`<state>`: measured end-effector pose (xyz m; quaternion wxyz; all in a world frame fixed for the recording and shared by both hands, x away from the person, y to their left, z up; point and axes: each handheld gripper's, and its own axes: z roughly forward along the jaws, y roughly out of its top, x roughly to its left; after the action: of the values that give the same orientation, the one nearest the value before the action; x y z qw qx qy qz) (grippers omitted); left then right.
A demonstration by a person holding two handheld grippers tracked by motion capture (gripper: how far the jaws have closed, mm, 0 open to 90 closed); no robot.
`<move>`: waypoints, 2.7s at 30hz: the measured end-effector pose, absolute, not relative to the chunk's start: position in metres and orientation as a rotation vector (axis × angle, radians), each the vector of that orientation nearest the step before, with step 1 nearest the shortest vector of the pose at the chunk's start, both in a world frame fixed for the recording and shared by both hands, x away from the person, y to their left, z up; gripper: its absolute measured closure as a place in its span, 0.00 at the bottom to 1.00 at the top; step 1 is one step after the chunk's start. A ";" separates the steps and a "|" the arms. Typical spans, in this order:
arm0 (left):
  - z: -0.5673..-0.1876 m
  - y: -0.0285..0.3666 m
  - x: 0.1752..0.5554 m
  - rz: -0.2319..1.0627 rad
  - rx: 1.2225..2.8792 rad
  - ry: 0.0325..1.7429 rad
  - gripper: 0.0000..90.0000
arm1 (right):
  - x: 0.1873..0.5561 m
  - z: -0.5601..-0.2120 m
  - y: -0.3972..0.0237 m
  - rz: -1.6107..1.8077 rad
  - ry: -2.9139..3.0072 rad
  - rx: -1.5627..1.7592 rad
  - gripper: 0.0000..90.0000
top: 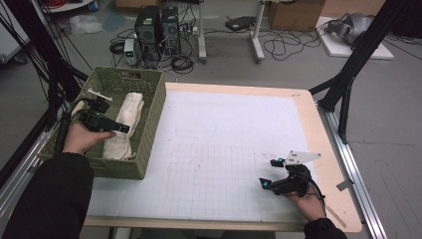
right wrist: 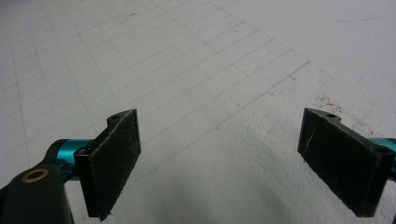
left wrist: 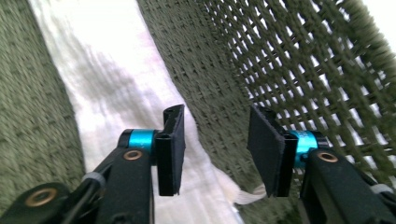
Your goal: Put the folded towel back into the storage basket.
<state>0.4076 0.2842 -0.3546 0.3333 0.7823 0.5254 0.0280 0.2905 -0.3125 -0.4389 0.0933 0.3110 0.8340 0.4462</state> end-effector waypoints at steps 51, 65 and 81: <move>-0.342 0.285 0.388 -0.132 1.560 1.128 0.43 | 0.288 -0.430 -0.319 1.356 2.399 0.936 0.13; -0.337 0.273 0.386 -0.126 1.575 1.097 0.42 | 0.287 -0.425 -0.320 1.371 2.379 0.924 0.13; -0.335 0.250 0.383 -0.134 1.595 1.057 0.42 | 0.286 -0.424 -0.319 1.368 2.379 0.918 0.13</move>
<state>0.3829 0.2500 -0.3350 0.5743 0.6807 0.4512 -0.0571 0.2859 -0.3190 -0.4243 0.1234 0.3148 0.8158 0.4692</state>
